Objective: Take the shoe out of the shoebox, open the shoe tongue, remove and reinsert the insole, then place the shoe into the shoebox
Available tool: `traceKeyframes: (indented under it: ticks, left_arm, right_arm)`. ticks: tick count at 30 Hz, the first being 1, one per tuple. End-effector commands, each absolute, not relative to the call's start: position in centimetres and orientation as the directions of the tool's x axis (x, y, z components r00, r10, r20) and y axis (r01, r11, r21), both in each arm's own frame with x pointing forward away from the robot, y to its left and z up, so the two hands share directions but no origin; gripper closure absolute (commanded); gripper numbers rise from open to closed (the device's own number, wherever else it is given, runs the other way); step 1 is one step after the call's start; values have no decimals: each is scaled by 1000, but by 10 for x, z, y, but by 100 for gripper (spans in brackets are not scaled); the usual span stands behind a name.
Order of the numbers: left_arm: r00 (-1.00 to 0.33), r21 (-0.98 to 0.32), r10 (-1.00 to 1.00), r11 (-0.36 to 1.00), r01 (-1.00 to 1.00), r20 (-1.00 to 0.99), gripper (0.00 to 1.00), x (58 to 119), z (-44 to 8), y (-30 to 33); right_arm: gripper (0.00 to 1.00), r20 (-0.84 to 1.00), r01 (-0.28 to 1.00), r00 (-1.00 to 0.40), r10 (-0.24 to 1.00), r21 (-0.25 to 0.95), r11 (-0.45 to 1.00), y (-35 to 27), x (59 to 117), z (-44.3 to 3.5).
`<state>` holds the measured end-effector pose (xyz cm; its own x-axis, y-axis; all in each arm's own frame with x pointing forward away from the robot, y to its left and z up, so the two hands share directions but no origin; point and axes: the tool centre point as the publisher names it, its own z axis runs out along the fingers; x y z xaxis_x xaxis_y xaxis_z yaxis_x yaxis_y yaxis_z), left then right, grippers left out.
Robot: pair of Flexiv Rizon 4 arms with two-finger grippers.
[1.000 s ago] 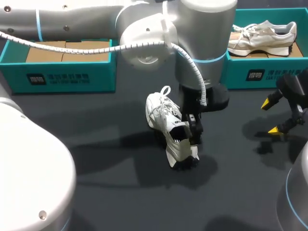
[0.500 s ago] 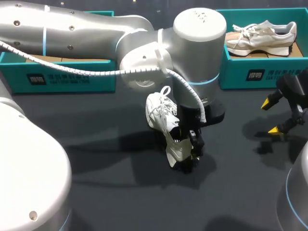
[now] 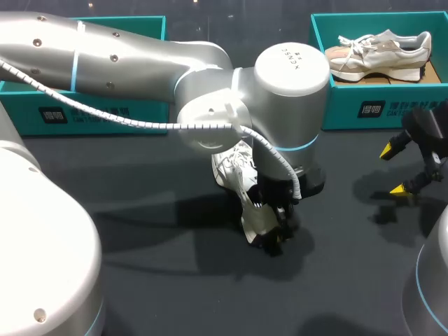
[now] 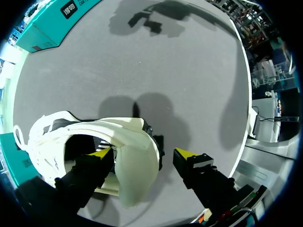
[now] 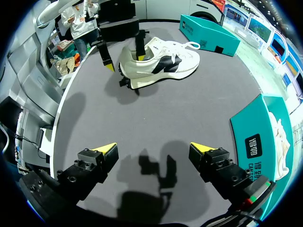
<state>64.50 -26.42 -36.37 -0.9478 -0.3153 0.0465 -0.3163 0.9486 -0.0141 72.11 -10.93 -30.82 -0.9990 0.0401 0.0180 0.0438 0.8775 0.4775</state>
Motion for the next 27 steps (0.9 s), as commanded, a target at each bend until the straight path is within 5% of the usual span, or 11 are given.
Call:
traceKeyframes:
  ticks: [1,10,14,16,17,18,27]
  left_arm:
    - [-950,-16,-310,950,-311,45,19,645,-372,-267]
    - [-955,-21,-293,956,-294,41,34,645,-380,-266]
    - [-956,-11,-290,957,-290,45,55,645,-383,-266]
    - [-959,-3,-279,960,-279,45,74,645,-384,-265]
    - [-963,0,-263,965,-264,56,96,644,-384,-264]
    - [-964,2,-259,966,-259,59,100,644,-384,-263]
    - [-969,1,-238,971,-239,70,100,645,-378,-255]
  right_arm:
    - [0,18,44,-999,41,476,879,-109,721,-308]
    - [0,18,44,-999,41,476,879,-109,721,-308]
    - [0,18,44,-999,41,476,879,-109,721,-308]
    - [0,18,44,-999,41,476,879,-109,721,-308]
    - [0,18,44,-999,41,476,879,-109,721,-308]
    - [0,18,44,-999,41,476,879,-109,721,-308]
    - [0,18,44,-999,41,476,879,-109,721,-308]
